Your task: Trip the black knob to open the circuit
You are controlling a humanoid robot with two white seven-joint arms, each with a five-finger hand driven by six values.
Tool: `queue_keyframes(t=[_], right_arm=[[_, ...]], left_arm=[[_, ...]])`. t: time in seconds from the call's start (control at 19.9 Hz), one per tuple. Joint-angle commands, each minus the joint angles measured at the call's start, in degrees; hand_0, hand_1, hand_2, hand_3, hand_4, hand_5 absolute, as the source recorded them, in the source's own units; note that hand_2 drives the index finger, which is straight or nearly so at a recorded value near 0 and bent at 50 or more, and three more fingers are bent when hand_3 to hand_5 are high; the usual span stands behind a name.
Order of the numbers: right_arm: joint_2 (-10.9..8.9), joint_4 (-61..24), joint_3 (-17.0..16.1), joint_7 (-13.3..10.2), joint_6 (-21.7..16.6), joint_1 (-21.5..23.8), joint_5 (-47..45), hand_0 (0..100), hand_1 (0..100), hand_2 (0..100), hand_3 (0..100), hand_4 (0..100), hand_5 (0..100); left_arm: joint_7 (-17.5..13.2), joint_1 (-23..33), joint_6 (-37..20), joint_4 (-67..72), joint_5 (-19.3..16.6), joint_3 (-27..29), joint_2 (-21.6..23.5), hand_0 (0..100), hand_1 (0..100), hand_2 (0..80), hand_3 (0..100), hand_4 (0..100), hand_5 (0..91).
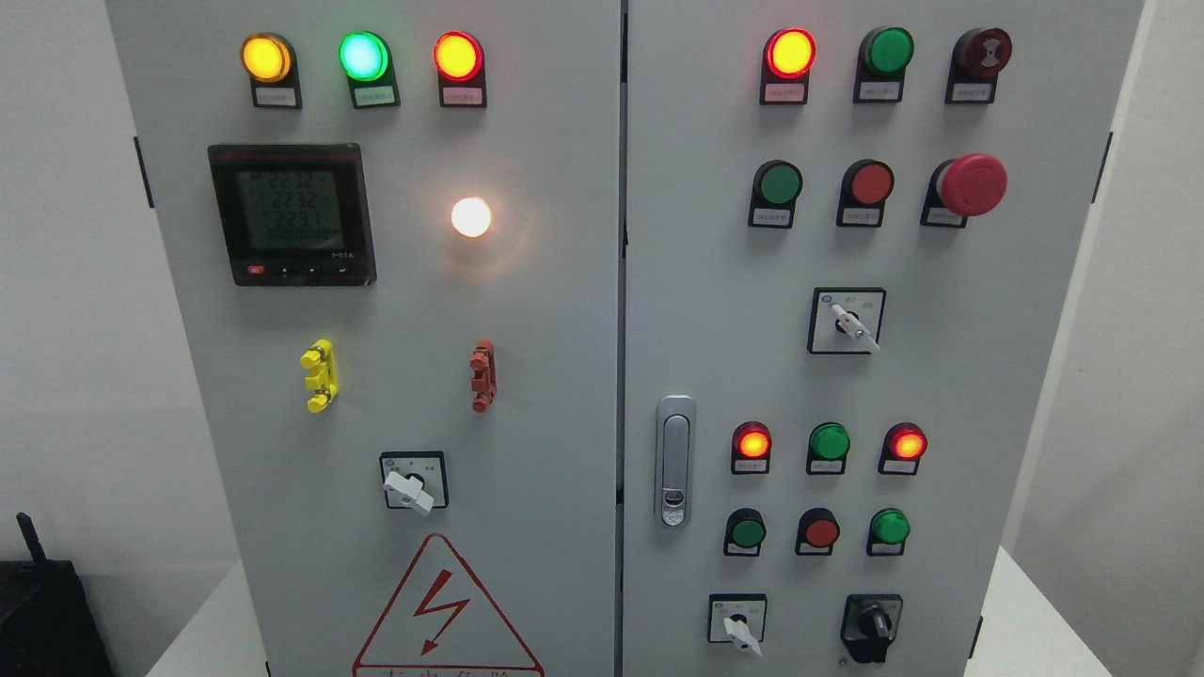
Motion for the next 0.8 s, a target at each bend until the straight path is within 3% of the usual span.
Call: queue_keyframes(t=[0.0,0.3,0.75], right_arm=[[-0.20,-1.3,-0.3,0.0,1.3,-1.9,-0.5,0,0,0,91,84,70],[0.07,-1.0,0.2,0.0,2.7,-3.7,-0.2,0,0,0,100,93,89],[0.24,0.1,0.4,0.0,3.8,-5.1,0.2,0,0,2,100,99,96]], left_arm=[[0.0,0.0,0.0,-1.4,0.0,0.0,0.0,12,39,0.0,0,0,0.0],[0.0,0.0,0.0,-1.4,0.0,0.0,0.0,12,39,0.0,0,0,0.0],[0.0,0.0,0.0,-1.4,0.0,0.0,0.0,12,39,0.0,0,0,0.0]])
